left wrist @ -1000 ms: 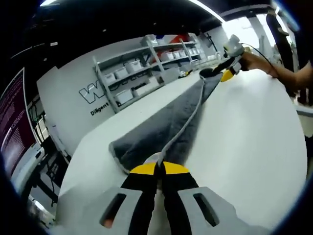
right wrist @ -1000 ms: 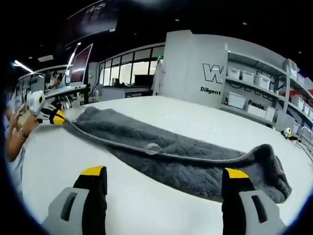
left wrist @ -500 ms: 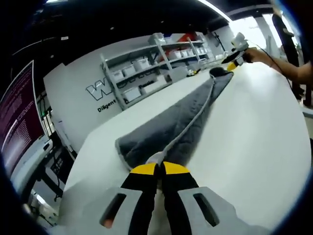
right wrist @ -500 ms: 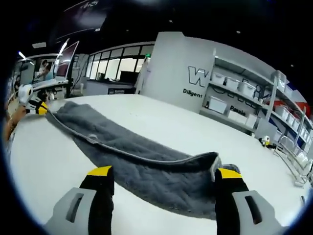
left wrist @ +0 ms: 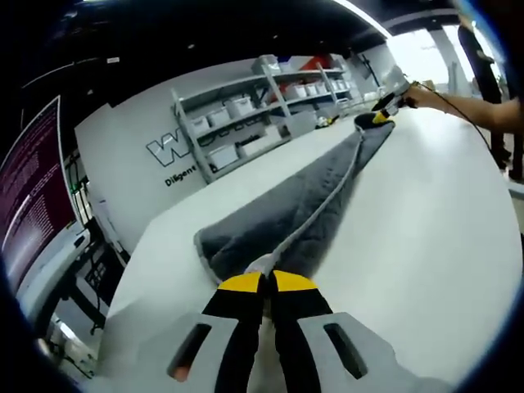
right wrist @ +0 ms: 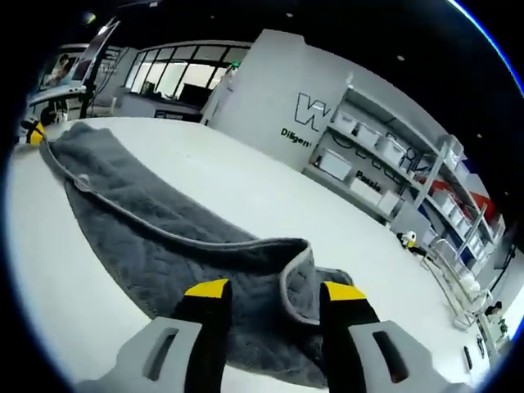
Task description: Open the folded towel by lifting each exposed corner and separating the folded layers until the towel lies flat within the target outline without major curled edges
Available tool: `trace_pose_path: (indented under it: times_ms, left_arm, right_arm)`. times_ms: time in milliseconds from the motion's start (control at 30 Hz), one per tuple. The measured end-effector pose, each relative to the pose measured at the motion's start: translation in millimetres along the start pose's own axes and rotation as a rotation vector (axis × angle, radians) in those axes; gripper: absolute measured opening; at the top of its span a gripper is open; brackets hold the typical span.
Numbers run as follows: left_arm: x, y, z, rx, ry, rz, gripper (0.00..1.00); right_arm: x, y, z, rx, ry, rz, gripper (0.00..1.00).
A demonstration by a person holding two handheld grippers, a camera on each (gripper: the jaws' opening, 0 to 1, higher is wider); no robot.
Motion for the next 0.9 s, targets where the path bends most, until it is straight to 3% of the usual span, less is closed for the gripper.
trace_pose_path:
  times_ms: [100, 233, 600, 900]
  left_arm:
    - [-0.4, -1.0, 0.1, -0.001, 0.001, 0.000, 0.03]
    - [-1.6, -2.0, -1.1, -0.003, 0.007, -0.001, 0.03]
    - [2.1, -0.8, 1.4, 0.000, 0.002, 0.011, 0.03]
    - [14.6, 8.6, 13.9, 0.017, -0.044, 0.048, 0.03]
  right_arm:
    - [1.8, -4.5, -3.4, -0.009, -0.029, 0.009, 0.21]
    - [-2.1, -7.4, -4.9, -0.013, -0.015, 0.054, 0.00]
    - [-3.6, -22.9, 22.1, -0.025, -0.068, 0.008, 0.00]
    - [-1.8, -40.4, 63.9, -0.035, -0.119, -0.018, 0.00]
Point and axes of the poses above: the point that each gripper's makers call its tool centre point, and the gripper's own axes: z roughly backward along the fingers, y roughly to its left, x roughly out of its top, the point moved 1 cm from there along z, roughly backward along the fingers, and after that the axes turned 2 degrees about x, right-handed, at the moved point
